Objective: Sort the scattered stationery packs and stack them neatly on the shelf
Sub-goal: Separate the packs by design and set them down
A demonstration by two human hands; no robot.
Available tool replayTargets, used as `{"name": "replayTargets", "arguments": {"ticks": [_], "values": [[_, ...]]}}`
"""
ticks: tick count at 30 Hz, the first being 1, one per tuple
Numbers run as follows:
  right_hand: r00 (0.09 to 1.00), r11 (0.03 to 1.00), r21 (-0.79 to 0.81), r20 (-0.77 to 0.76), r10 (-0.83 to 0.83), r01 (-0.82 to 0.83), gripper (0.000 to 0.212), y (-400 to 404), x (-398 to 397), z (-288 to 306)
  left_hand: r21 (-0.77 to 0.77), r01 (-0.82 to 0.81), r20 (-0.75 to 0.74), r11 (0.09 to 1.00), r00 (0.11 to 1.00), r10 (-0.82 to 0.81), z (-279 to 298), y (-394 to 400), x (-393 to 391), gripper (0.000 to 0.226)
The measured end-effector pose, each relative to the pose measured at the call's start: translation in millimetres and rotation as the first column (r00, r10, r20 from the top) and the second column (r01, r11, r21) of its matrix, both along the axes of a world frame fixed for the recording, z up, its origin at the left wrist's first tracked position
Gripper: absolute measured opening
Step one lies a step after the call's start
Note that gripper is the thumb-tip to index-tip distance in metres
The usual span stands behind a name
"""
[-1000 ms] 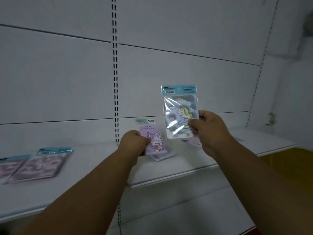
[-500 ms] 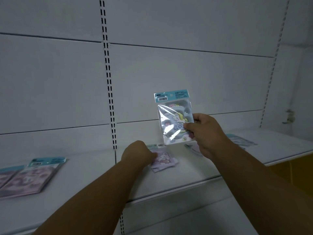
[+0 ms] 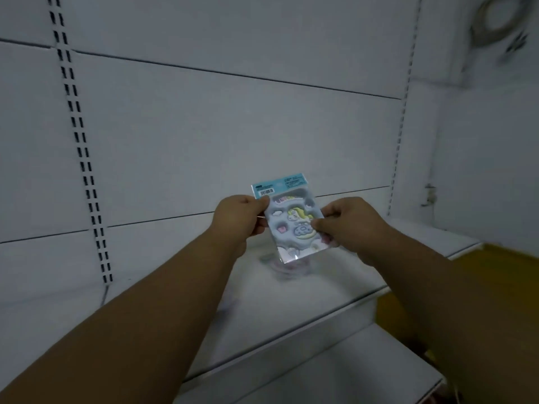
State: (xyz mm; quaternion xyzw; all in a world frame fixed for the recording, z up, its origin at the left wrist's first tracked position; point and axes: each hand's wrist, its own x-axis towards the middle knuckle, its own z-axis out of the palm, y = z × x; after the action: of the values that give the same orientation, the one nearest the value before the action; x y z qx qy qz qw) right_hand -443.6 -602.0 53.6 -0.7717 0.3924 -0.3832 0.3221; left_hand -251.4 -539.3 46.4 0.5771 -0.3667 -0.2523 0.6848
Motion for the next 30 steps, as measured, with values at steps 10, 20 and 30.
{"name": "replayTargets", "arguments": {"ticks": [10,20,30], "values": [[0.937,0.992,-0.048,-0.325,-0.125,0.116,0.025,-170,-78,-10,0.327,-0.068,0.164,0.943,0.986,0.014,-24,-182,-80,0.018],[0.88,1.0,-0.013,-0.475,0.019,-0.028,0.029,-269,-69,-56,0.579,-0.364,0.563,0.729,0.826,-0.035,-48,-254,-91,0.022],[0.884,0.878,-0.459,-0.457,-0.101,-0.137,0.04,-248,-44,-44,0.458,-0.56,0.803,0.69,0.594,-0.051,-56,-248,-86,0.038]]}}
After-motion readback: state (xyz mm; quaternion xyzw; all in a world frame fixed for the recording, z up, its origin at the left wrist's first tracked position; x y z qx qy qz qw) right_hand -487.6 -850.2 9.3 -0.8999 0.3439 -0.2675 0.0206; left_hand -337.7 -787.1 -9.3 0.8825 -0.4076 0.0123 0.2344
